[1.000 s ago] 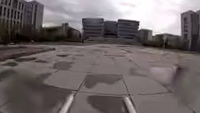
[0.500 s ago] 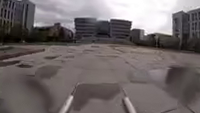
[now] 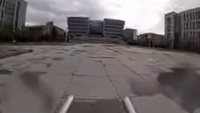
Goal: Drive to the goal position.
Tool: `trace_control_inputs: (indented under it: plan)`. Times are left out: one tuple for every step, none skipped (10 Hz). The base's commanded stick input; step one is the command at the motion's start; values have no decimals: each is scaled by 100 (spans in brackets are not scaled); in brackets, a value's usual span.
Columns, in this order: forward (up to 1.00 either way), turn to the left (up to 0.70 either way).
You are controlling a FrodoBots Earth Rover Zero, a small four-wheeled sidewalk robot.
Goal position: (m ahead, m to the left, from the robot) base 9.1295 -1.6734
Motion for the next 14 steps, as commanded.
trace_control_inputs:
  plan:
    - [100, -26]
    - [100, -27]
    - [100, -27]
    - [100, -27]
    - [100, -27]
    - [100, -27]
    - [100, -27]
    - [100, -27]
    - [100, -27]
    - [100, -27]
    - [100, -27]
    - [100, -26]
    - [100, 0]
    - [100, -12]
